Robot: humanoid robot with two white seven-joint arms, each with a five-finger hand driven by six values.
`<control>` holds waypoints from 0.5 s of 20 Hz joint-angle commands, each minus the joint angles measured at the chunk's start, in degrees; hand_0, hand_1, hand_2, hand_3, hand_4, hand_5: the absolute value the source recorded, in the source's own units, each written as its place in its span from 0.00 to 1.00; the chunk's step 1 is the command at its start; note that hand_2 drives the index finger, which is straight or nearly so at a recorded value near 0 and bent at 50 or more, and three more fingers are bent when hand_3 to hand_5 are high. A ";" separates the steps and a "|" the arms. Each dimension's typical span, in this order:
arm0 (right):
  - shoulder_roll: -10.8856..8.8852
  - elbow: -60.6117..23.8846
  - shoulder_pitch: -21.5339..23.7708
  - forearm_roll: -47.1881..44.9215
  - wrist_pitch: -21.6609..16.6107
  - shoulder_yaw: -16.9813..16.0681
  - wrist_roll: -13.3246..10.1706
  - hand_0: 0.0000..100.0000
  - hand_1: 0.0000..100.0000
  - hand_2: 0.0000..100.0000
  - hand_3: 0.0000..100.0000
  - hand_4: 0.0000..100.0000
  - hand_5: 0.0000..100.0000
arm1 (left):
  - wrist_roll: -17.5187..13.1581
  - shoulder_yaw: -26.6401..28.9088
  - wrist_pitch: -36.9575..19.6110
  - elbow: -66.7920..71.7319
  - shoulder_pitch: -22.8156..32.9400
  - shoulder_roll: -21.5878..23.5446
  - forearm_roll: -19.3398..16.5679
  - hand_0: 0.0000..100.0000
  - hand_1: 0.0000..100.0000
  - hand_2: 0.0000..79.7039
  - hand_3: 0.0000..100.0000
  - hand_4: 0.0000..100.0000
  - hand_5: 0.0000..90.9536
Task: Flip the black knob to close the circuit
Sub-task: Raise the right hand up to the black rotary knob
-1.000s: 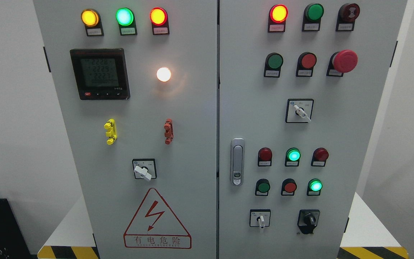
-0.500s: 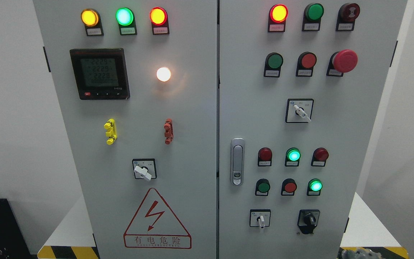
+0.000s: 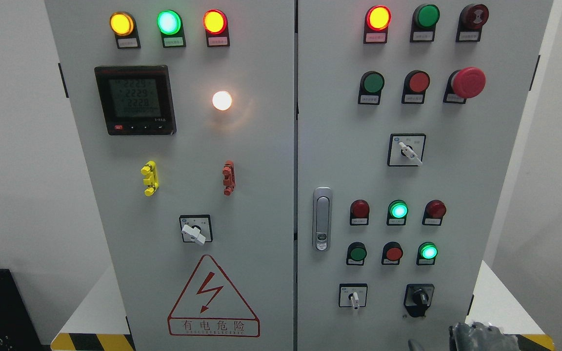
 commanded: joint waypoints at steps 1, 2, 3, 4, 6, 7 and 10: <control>-0.30 6.50 -2.96 0.07 0.80 1.28 -0.23 0.00 0.00 0.87 1.00 0.77 0.81 | -0.02 0.62 0.01 -1.93 1.93 -0.02 0.44 0.00 0.00 0.00 0.05 0.03 0.00; -0.30 7.29 -3.58 -0.02 0.80 1.10 -0.58 0.00 0.00 0.87 1.00 0.77 0.81 | -0.02 0.62 0.01 -1.93 1.93 -0.02 0.44 0.00 0.00 0.00 0.05 0.03 0.00; -0.39 8.08 -4.28 -0.37 0.80 1.01 -1.01 0.00 0.00 0.87 1.00 0.77 0.81 | -0.02 0.62 0.01 -1.93 1.93 0.07 0.44 0.00 0.00 0.00 0.05 0.03 0.00; -0.48 8.79 -4.90 -0.46 0.80 0.75 -1.11 0.00 0.00 0.87 1.00 0.77 0.81 | -0.02 0.62 0.01 -1.93 1.93 0.07 0.44 0.00 0.00 0.00 0.05 0.03 0.00; -0.48 9.93 -5.78 -0.55 1.06 0.57 -1.19 0.00 0.00 0.87 1.00 0.77 0.81 | -0.02 0.62 0.01 -1.93 1.93 -0.02 0.44 0.00 0.00 0.00 0.05 0.03 0.00; -0.48 10.37 -6.22 -0.55 1.41 0.66 -1.19 0.00 0.00 0.87 1.00 0.77 0.81 | -0.02 0.62 0.01 -1.93 1.93 -0.02 0.44 0.00 0.00 0.00 0.05 0.03 0.00; -0.56 11.43 -6.75 -0.72 1.68 0.57 -1.54 0.00 0.00 0.87 1.00 0.77 0.81 | -0.02 0.62 0.01 -1.93 1.93 -0.02 0.44 0.00 0.00 0.00 0.05 0.03 0.00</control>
